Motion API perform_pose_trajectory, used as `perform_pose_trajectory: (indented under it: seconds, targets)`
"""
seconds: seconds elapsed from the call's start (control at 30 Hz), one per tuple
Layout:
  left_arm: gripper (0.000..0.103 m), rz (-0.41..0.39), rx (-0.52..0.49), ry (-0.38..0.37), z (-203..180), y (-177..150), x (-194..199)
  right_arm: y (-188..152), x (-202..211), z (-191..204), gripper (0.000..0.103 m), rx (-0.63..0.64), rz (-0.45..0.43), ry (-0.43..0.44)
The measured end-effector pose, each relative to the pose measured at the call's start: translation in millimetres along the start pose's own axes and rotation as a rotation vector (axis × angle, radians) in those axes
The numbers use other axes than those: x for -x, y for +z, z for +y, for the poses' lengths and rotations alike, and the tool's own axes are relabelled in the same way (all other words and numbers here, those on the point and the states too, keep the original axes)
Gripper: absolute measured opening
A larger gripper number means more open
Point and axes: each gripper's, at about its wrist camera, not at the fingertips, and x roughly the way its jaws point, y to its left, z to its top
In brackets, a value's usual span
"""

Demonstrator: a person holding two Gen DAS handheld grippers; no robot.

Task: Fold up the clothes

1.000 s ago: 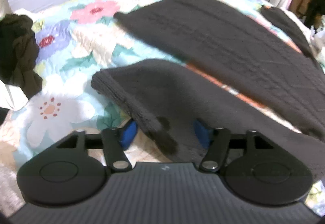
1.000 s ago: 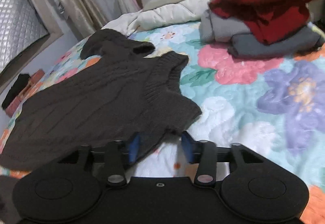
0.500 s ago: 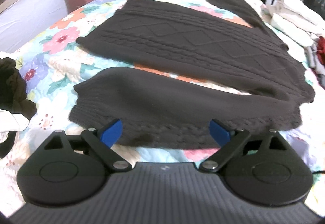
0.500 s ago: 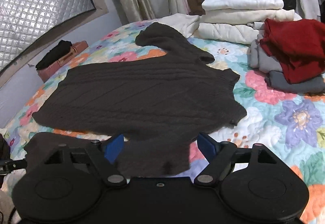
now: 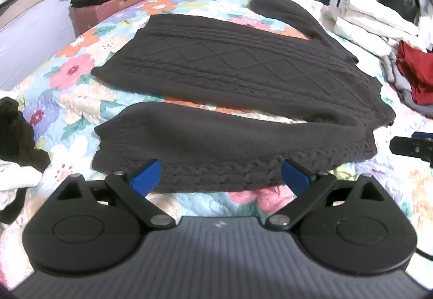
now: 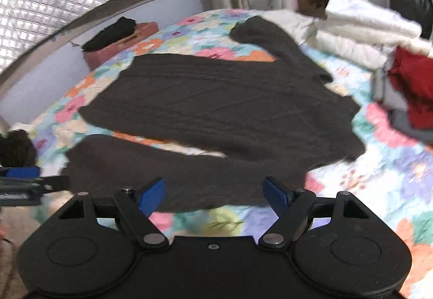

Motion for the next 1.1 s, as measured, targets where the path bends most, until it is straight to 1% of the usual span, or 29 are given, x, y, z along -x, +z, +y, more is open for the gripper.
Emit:
perform_pose_trajectory:
  seconds: [0.1,0.4,0.5,0.7,0.8,1.1]
  targets:
    - [0.102,0.007,-0.028,0.007,-7,-1,2,-2,4,1,0.083,-0.029,0.018,0.042]
    - [0.103,0.029,-0.074,-0.014,-26,-4,1,-7,9,11,0.084,0.015,-0.005,-0.015]
    - [0.103,0.032,-0.084,-0.016,-30,-5,1,-4,7,10,0.084,0.013,-0.001,-0.013]
    - [0.103,0.035,-0.097,-0.015,-35,-6,0,-5,8,13,0.086,0.041,-0.018,0.027]
    - [0.103,0.04,-0.093,-0.014,-35,-5,-1,-7,7,18,0.087,0.045,-0.014,0.018]
    - [0.103,0.041,-0.091,-0.012,-36,-6,0,-8,4,16,0.087,0.032,-0.005,0.008]
